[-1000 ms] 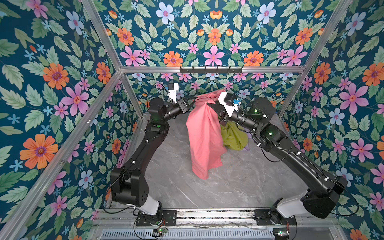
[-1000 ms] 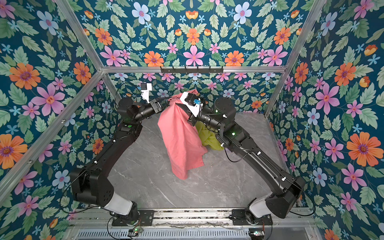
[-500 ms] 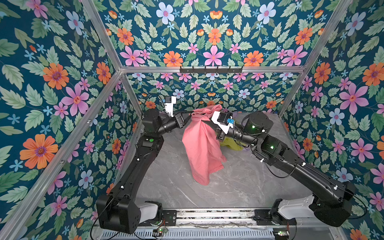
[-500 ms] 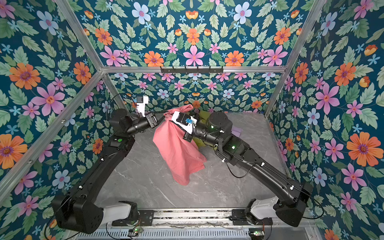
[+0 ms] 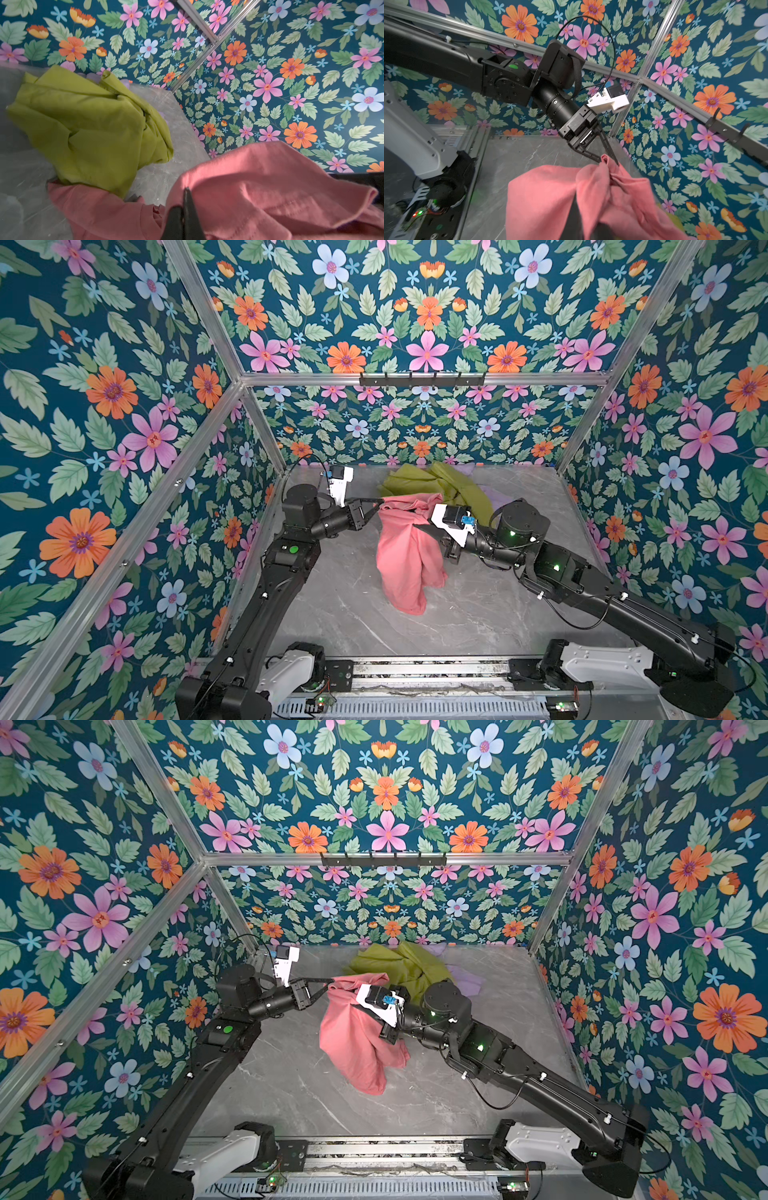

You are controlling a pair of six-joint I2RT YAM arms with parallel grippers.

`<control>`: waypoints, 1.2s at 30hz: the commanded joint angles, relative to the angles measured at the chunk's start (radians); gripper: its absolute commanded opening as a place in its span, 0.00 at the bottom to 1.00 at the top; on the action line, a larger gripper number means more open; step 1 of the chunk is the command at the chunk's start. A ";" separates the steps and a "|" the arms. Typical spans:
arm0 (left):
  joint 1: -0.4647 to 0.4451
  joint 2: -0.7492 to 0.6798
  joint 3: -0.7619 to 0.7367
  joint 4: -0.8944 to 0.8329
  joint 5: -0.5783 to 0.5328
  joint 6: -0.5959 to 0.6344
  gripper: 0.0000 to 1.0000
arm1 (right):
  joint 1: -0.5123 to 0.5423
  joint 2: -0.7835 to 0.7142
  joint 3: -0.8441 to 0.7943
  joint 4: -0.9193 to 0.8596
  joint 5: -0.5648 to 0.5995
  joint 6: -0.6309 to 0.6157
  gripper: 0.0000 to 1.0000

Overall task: Pick out a specific cloth from the pile
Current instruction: 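Carry the pink cloth toward the robot with both grippers and lower it, then lay the pink cloth on the table near the robot with both grippers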

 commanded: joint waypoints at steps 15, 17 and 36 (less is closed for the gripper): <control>-0.176 -0.140 -0.332 -0.173 -0.174 -0.093 0.00 | 0.006 -0.215 -0.395 -0.095 0.082 0.383 0.00; -0.181 -0.139 -0.363 -0.166 -0.181 -0.101 0.00 | 0.006 -0.229 -0.439 -0.095 0.094 0.408 0.00; -0.181 0.092 -0.468 -0.093 -0.358 -0.100 0.00 | -0.159 0.046 -0.520 0.006 0.035 0.516 0.00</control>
